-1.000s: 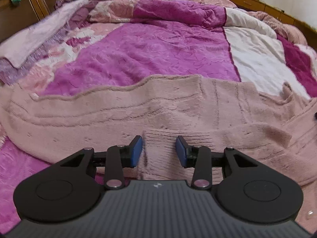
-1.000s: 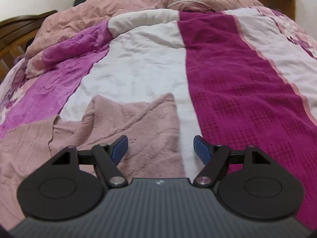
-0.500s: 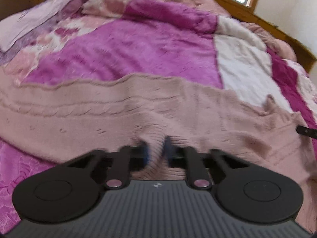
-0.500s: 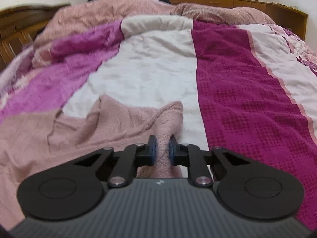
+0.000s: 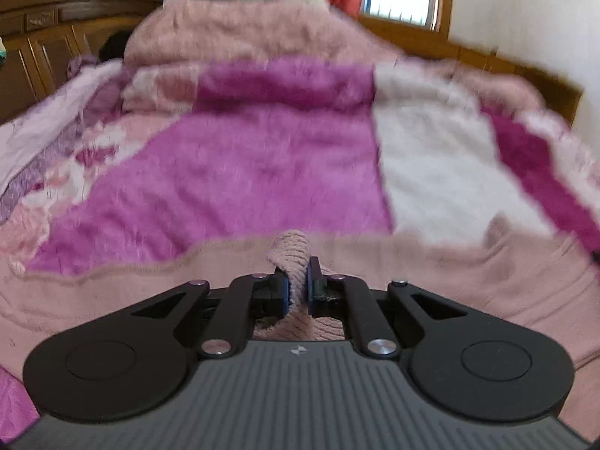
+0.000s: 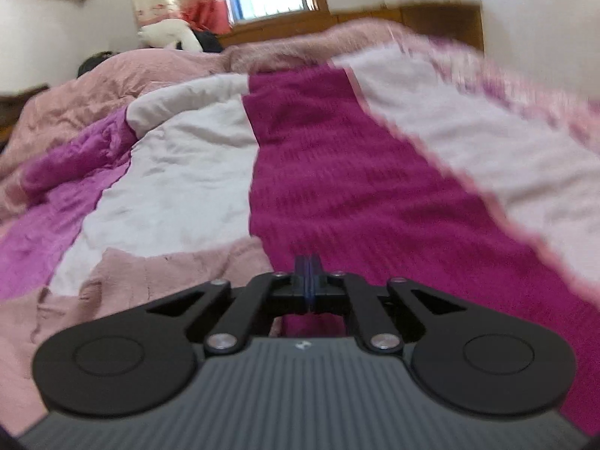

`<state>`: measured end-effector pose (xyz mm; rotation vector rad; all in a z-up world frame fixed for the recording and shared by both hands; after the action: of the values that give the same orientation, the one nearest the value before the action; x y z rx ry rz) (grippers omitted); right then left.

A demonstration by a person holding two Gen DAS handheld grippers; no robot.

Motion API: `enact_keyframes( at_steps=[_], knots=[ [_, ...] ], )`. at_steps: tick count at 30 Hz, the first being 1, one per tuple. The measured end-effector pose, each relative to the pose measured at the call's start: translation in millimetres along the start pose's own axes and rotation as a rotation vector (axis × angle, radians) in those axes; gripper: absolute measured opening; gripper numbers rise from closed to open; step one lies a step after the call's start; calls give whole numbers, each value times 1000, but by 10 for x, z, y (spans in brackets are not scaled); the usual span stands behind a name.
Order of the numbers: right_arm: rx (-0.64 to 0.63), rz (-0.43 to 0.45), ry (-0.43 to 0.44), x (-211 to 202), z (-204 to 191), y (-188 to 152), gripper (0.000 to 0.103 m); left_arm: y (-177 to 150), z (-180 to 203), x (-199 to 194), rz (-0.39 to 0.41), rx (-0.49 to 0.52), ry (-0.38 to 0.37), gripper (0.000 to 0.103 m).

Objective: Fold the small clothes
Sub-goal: 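Lift the hem with both grippers and fold it up toward the collar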

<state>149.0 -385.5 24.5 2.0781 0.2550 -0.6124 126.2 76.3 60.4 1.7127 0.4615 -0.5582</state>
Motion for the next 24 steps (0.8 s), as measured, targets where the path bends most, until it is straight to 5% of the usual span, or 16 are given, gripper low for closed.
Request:
enact_keyframes(
  at_steps=[3, 6, 8, 12, 15, 16, 18, 19, 24],
  knots=[
    [33, -55, 33, 13, 77, 22, 6, -161, 32, 228, -81, 23, 24, 9],
    [52, -55, 65, -2, 62, 41, 16, -229, 17, 246, -77, 20, 32, 10],
    [79, -68, 97, 32, 44, 49, 66, -253, 16, 239, -74, 20, 31, 10],
    [47, -117, 156, 60, -101, 22, 72, -268, 1, 243, -72, 25, 32, 10],
    [3, -215, 183, 159, -197, 31, 70, -265, 27, 233, -65, 37, 36, 10],
    [-16, -225, 177, 189, -230, 38, 60, -257, 42, 219, -60, 40, 35, 10],
    [-71, -242, 157, 237, -301, 44, 25, -239, 60, 186, -45, 38, 28, 10],
    [-107, -237, 137, 234, -331, 48, 17, -222, 61, 156, -33, 27, 27, 10],
    [-121, 6, 62, -85, -268, 223, 3, -56, 67, -34, 79, -29, -1, 10]
  ],
)
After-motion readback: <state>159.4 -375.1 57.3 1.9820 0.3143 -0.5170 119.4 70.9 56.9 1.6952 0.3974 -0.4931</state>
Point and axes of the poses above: each gripper's, at about its wrist camera, not at the fingertips, and x roughly the way its jaws point, z to its right, y to its top, the point moved 3 cm from there along x, roughly the way its jaws point, and after that the axes turned 14 degrees about x, right-handed, at the moved point
